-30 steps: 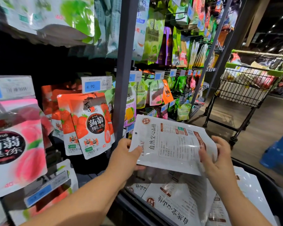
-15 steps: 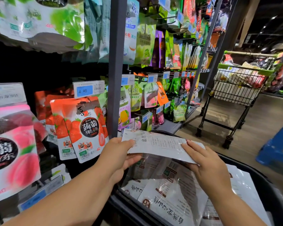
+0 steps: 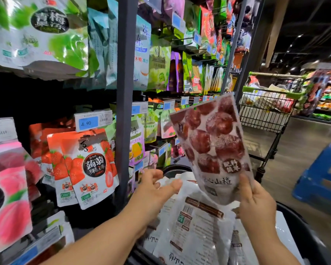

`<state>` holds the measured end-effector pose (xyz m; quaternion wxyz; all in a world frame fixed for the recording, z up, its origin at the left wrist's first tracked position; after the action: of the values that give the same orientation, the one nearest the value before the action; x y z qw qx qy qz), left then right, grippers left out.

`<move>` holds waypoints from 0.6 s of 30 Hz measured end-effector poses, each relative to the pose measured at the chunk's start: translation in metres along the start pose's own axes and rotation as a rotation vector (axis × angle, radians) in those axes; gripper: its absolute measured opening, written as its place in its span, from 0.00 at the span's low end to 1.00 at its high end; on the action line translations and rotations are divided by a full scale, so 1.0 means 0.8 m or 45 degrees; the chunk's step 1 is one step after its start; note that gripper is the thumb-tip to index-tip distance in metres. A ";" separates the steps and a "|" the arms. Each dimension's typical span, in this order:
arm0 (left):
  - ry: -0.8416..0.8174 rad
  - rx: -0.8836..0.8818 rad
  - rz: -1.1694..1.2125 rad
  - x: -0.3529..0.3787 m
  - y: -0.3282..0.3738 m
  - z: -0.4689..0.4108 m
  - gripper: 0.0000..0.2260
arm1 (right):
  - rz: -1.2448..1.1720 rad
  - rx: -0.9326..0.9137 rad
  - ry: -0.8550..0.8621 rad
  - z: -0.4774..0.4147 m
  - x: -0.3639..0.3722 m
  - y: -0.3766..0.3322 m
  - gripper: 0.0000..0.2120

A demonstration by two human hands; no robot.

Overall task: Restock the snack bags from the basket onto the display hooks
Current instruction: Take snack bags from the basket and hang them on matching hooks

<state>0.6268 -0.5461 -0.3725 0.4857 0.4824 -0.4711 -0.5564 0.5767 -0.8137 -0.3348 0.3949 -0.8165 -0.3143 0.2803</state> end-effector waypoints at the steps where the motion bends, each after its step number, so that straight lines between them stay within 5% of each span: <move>1: -0.021 -0.008 -0.044 0.003 -0.004 -0.002 0.38 | -0.073 0.082 -0.008 0.001 0.000 0.004 0.21; 5: -0.137 -0.048 -0.105 0.019 -0.013 -0.006 0.42 | -0.248 0.256 -0.135 0.006 0.014 0.009 0.22; 9: -0.294 -0.104 0.228 0.035 -0.023 -0.004 0.44 | -0.471 0.522 -0.404 0.028 0.062 0.025 0.24; 12: -0.362 -0.104 0.397 0.035 -0.028 0.001 0.29 | -0.571 0.624 -0.597 0.053 0.098 0.028 0.21; 14: -0.344 -0.167 0.481 0.025 -0.039 0.001 0.22 | -0.560 0.619 -0.665 0.063 0.108 0.028 0.19; 18: -0.260 -0.169 0.513 0.001 -0.052 0.000 0.22 | -0.200 0.356 -0.849 0.065 0.113 0.018 0.17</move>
<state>0.6234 -0.5434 -0.4138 0.5673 0.2869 -0.5669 -0.5239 0.6021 -0.7300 -0.3932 0.3987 -0.5918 -0.4463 0.5401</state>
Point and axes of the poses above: each hand's wrist, its own z-axis away from the middle knuckle, its own x-axis out of the palm, y = z × x, the point moved 10 cm from there along -z, towards the middle knuckle, and after that the axes turned 6 degrees about -x, right-handed, at the moved point
